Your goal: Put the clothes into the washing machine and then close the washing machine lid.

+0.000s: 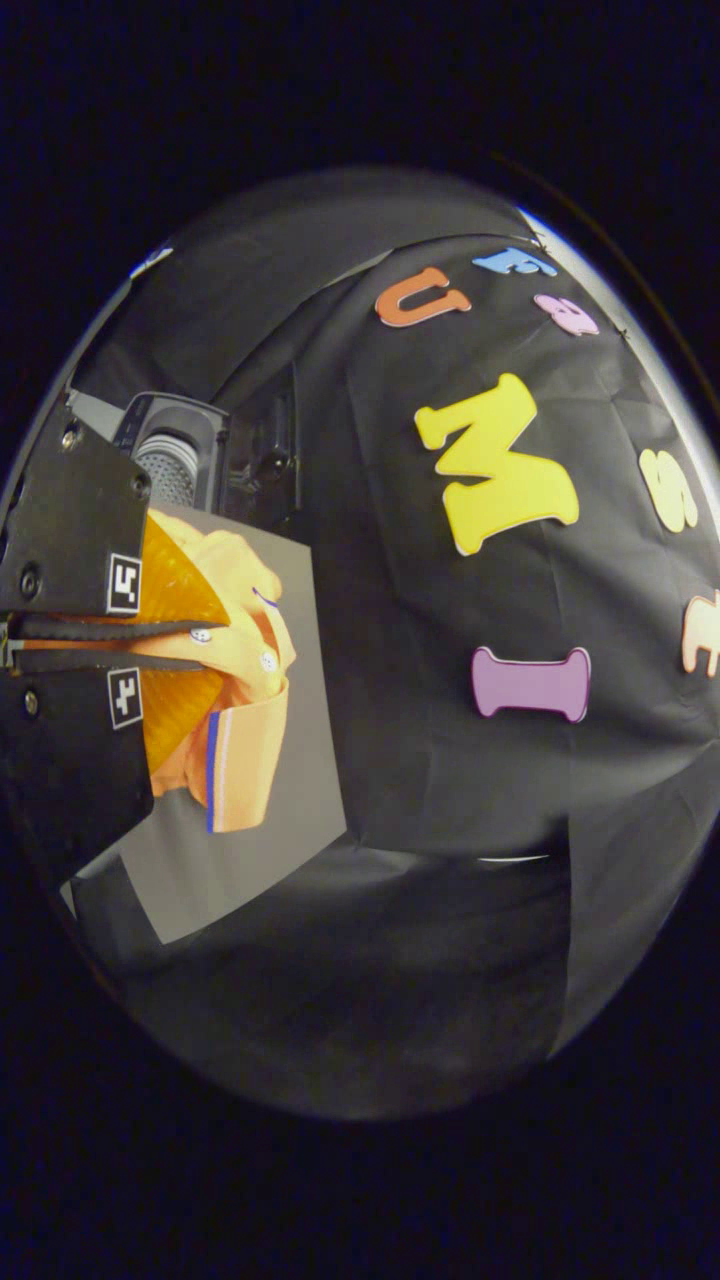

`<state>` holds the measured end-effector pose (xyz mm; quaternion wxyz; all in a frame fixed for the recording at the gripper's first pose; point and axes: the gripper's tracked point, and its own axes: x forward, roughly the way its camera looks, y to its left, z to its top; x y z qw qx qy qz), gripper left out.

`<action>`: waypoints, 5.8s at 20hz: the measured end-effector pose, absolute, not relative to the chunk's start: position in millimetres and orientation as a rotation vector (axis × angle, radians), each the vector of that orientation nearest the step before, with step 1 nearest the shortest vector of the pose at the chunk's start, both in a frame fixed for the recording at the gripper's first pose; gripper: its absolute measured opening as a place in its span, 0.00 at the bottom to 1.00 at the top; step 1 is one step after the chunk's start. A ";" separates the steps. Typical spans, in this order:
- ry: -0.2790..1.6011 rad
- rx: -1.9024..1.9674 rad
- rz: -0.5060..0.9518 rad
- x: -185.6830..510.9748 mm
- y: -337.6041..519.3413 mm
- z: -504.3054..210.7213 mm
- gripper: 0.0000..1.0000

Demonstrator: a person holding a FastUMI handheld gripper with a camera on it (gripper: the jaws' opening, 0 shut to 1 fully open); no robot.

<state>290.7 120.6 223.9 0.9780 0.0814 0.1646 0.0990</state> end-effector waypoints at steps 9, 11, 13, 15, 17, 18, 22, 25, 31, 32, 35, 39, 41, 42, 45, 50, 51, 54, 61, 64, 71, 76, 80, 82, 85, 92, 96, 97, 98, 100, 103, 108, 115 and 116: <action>0.231 0.169 0.294 233.1 199.1 277.3 0.07; 0.220 0.171 0.320 224.3 219.6 285.3 0.07; 0.215 0.172 0.355 219.2 242.2 291.1 0.07; 0.212 0.169 0.394 216.7 267.4 296.8 0.07; 0.218 0.170 0.438 217.3 294.4 299.2 0.07; 0.222 0.171 0.465 219.3 309.1 299.1 0.07; 0.261 0.169 0.558 232.9 364.0 287.6 0.07; 0.311 0.153 0.618 244.2 402.8 268.7 0.07; 0.437 0.082 0.674 272.0 456.2 212.1 0.07; 0.458 0.070 0.676 279.1 463.8 201.2 0.07; 0.527 0.051 0.676 296.6 483.1 167.5 0.07; 0.616 0.035 0.660 324.4 503.2 128.2 0.07; 0.656 0.031 0.652 336.6 511.1 110.7 0.07; 0.673 0.023 0.645 343.2 513.2 102.4 0.07; 0.729 -0.001 0.617 360.5 518.5 74.9 0.07; 0.845 -0.030 0.546 380.1 515.6 24.0 0.07; 0.868 -0.032 0.532 381.2 515.9 15.6 0.07; 0.893 -0.038 0.493 387.5 514.6 3.7 0.07; 0.913 -0.042 0.467 389.0 515.8 1.5 0.17; 0.870 -0.064 0.440 396.2 512.2 3.7 0.50; 0.846 -0.074 0.398 388.9 506.3 5.6 0.92; 0.805 -0.081 0.373 386.5 499.2 11.0 0.92; 0.763 -0.080 0.371 379.8 497.0 19.8 0.92; 0.739 -0.080 0.381 374.4 495.5 28.3 0.92; 0.662 -0.098 0.365 372.8 487.8 48.0 0.92; 0.501 -0.053 0.360 367.3 486.1 124.9 0.92; 0.429 -0.024 0.358 370.6 492.4 169.2 0.92; 0.414 -0.021 0.349 373.3 492.9 177.7 0.92; 0.404 -0.019 0.337 378.8 494.0 185.5 0.92; 0.386 -0.005 0.323 390.4 499.4 197.7 0.92; 0.369 0.003 0.319 408.2 507.8 213.4 0.93; 0.358 -0.001 0.278 446.9 520.8 224.1 0.93; 0.408 0.015 0.181 497.6 524.4 200.5 0.93; 0.417 0.017 0.172 502.0 523.7 193.3 0.93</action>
